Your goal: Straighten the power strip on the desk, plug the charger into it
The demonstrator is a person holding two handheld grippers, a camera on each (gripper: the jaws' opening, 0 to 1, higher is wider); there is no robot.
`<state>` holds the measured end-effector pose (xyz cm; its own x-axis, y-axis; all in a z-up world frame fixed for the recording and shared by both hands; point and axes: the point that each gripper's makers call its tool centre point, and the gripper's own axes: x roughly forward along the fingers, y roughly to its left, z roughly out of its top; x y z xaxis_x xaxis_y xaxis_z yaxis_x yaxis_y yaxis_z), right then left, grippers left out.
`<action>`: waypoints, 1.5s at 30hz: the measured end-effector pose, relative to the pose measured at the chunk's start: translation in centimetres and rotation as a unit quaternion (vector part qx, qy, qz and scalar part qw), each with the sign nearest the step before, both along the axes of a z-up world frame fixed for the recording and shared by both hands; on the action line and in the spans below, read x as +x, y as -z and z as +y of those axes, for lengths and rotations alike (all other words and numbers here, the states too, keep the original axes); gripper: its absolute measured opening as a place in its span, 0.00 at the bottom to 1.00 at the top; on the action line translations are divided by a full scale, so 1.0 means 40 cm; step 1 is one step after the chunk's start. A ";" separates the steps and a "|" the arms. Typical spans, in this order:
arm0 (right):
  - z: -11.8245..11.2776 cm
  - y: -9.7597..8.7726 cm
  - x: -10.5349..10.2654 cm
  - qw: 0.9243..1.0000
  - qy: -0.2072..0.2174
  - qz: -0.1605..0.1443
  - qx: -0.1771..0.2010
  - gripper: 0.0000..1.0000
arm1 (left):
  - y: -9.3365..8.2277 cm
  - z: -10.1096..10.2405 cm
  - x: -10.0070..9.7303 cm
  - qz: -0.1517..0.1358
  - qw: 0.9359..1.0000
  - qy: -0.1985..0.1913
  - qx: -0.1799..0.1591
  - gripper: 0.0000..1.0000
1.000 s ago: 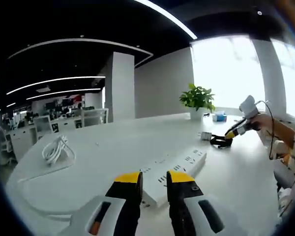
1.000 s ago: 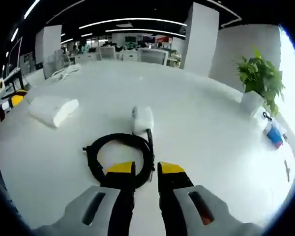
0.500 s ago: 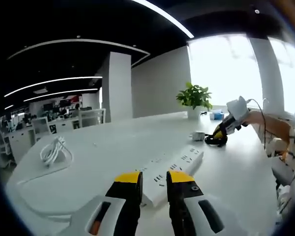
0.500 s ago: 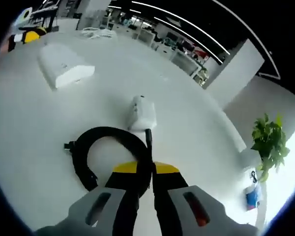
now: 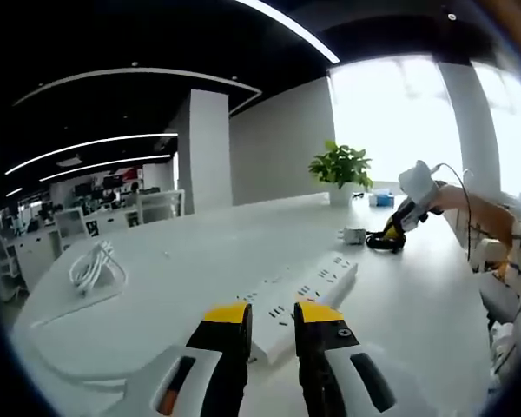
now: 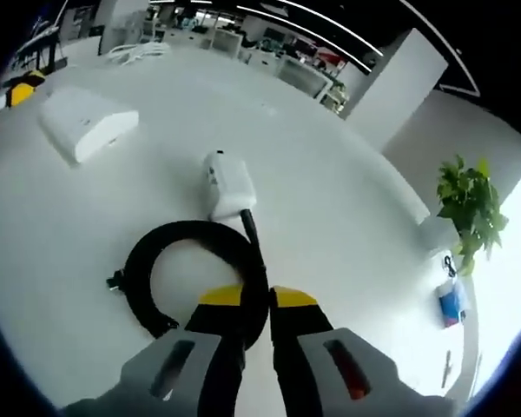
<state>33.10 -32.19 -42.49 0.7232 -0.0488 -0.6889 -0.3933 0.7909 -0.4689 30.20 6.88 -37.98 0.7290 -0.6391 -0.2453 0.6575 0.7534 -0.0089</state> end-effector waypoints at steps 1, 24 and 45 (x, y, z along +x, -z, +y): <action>0.000 -0.001 0.000 1.000 -0.004 -0.001 -0.003 0.09 | 0.000 0.001 0.000 0.000 1.000 -0.001 0.001 0.20; 0.063 -0.125 0.010 0.985 -0.032 -0.103 -0.136 0.07 | 0.021 -0.002 0.000 0.009 1.000 0.002 0.016 0.20; 0.152 -0.194 0.008 0.969 -0.054 -0.148 -0.189 0.05 | 0.030 -0.018 -0.010 0.011 0.999 0.014 0.027 0.20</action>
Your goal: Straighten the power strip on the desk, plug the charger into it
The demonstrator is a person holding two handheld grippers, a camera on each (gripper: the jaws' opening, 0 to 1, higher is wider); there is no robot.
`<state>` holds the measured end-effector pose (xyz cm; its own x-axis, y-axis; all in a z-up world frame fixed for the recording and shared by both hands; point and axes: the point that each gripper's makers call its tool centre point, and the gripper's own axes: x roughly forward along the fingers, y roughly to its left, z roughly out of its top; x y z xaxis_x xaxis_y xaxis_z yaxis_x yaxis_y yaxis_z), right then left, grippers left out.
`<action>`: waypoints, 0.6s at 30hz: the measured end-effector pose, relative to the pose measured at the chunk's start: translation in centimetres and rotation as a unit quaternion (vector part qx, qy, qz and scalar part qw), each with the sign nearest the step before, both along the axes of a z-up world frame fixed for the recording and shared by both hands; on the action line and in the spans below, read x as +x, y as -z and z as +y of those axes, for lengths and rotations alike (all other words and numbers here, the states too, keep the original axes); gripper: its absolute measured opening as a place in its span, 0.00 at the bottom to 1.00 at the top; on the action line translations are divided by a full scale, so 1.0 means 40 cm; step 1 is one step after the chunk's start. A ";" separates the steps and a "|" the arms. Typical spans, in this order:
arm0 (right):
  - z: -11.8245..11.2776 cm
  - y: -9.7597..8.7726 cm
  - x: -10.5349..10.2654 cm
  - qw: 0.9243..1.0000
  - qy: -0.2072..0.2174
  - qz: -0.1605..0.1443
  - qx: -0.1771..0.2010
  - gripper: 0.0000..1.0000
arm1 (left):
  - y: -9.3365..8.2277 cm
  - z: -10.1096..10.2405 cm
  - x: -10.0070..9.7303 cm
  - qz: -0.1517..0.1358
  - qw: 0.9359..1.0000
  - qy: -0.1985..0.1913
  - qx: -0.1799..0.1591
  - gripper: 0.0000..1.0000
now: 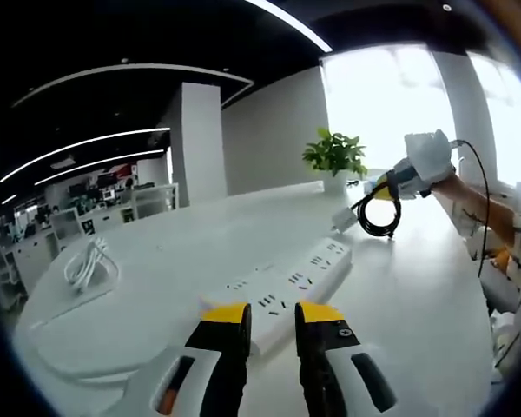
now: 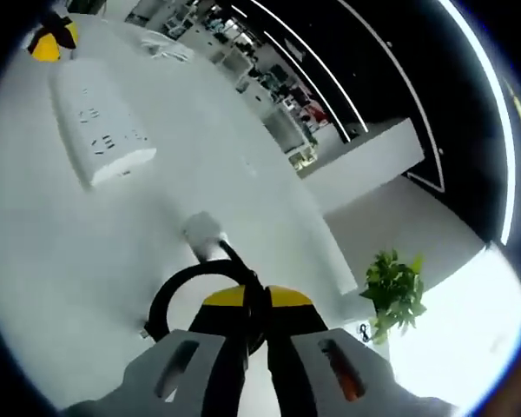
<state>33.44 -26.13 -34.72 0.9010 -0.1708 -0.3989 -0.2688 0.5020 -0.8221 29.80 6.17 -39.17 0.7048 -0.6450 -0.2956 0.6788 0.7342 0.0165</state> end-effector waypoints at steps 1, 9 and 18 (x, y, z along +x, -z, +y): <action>-0.001 -0.004 0.001 1.000 0.000 0.000 -0.002 0.05 | 0.000 -0.001 0.000 0.000 1.000 0.000 0.001 0.20; 0.027 -0.016 -0.011 0.997 -0.014 -0.012 -0.081 0.04 | 0.003 -0.005 -0.002 0.000 1.000 0.003 0.004 0.20; 0.059 -0.036 -0.019 0.991 -0.022 -0.032 -0.125 0.03 | 0.003 -0.004 -0.004 -0.001 1.000 0.003 0.007 0.21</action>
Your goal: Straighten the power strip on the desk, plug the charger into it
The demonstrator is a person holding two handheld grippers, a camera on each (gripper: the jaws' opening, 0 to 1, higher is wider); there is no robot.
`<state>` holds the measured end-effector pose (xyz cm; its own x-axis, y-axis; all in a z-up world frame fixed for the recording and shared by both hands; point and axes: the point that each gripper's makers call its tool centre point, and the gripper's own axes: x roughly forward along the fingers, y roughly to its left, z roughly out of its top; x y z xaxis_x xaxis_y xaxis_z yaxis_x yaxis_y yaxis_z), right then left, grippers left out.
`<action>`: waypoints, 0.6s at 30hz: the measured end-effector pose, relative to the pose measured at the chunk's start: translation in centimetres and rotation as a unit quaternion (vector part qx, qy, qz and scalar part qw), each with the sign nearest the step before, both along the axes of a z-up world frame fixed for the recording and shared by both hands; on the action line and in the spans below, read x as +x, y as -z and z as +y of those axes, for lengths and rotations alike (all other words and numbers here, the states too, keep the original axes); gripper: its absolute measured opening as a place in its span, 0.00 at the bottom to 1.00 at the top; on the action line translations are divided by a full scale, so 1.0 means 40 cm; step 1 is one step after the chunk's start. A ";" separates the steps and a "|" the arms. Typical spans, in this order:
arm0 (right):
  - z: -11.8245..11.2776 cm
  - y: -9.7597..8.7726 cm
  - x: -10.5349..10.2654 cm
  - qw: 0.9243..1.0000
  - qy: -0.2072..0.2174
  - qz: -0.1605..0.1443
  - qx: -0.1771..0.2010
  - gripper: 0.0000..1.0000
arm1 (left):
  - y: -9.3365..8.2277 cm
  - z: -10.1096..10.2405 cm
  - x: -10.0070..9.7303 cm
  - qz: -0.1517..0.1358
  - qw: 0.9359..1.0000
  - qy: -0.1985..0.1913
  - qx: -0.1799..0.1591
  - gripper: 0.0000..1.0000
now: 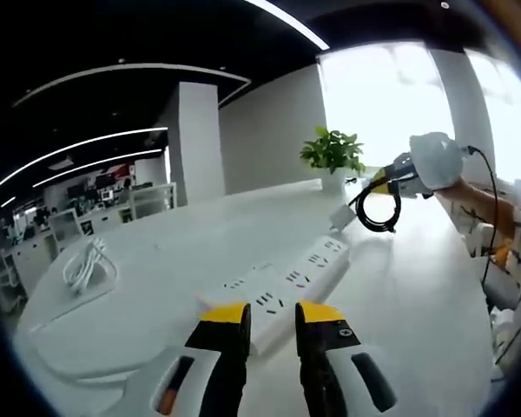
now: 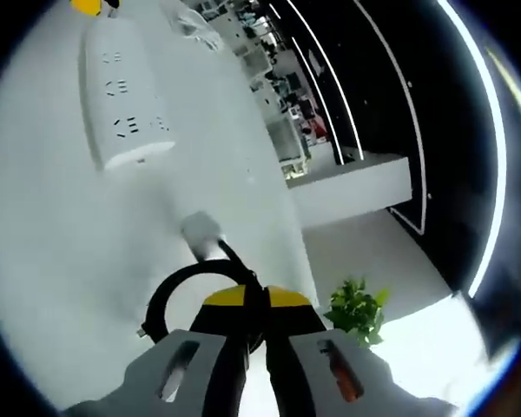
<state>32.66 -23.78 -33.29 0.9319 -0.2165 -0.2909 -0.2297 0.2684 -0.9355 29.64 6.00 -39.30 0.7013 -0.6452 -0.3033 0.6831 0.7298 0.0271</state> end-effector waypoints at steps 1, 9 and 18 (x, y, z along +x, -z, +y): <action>0.003 -0.005 -0.002 1.000 0.000 -0.001 -0.001 0.03 | -0.001 0.000 0.000 0.000 1.000 0.000 -0.001 0.21; 0.044 -0.024 -0.039 0.999 -0.012 0.016 0.033 0.04 | -0.003 -0.004 -0.007 -0.002 1.000 0.005 -0.001 0.21; 0.102 -0.058 -0.080 0.999 -0.030 0.011 0.027 0.04 | -0.006 -0.008 -0.012 -0.004 1.000 0.007 -0.002 0.21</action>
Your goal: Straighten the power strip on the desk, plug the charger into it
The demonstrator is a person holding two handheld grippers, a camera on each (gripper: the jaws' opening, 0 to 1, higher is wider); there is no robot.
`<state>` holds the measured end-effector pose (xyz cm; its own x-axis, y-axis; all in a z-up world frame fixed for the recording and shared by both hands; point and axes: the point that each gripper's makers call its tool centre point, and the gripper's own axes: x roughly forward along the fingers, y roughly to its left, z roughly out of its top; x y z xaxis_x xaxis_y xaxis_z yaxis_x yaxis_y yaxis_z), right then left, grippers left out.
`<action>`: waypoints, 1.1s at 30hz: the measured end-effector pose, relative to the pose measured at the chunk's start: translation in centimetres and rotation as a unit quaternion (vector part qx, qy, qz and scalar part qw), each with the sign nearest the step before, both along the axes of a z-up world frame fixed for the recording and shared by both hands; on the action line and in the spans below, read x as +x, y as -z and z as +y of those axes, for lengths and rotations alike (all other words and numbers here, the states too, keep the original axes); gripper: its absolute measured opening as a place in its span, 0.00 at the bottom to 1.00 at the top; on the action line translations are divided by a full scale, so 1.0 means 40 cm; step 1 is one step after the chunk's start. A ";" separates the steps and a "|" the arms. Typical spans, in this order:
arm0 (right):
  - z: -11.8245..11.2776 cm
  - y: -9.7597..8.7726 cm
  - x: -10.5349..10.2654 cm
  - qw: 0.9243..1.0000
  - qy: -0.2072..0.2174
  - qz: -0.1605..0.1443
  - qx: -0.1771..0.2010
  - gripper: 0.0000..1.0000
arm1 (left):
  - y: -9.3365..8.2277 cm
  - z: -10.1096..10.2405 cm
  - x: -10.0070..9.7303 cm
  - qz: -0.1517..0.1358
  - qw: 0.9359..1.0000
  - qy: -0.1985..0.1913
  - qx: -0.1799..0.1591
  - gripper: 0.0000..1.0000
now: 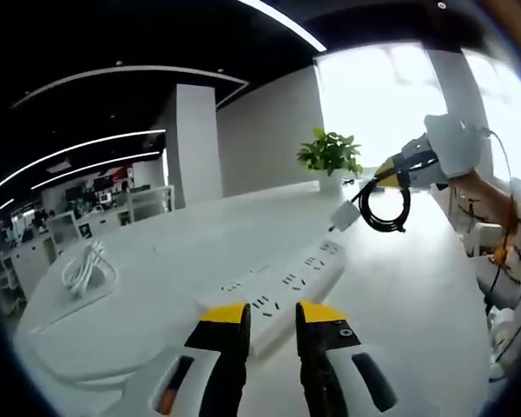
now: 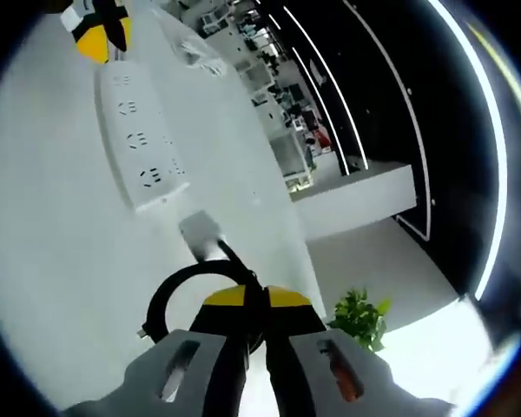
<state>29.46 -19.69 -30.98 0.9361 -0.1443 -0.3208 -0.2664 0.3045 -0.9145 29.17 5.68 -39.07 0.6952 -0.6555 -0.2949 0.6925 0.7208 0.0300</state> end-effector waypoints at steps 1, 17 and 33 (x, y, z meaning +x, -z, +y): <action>0.006 -0.004 -0.003 1.000 -0.002 0.001 0.004 0.04 | 0.000 0.000 0.000 0.000 1.000 0.000 0.001 0.21; 0.073 -0.017 -0.038 0.998 -0.020 0.026 0.044 0.04 | -0.006 -0.017 -0.008 -0.002 1.000 0.010 0.000 0.23; 0.099 -0.005 -0.023 0.998 -0.030 0.036 0.036 0.04 | -0.015 -0.027 -0.008 -0.004 1.000 0.011 -0.004 0.23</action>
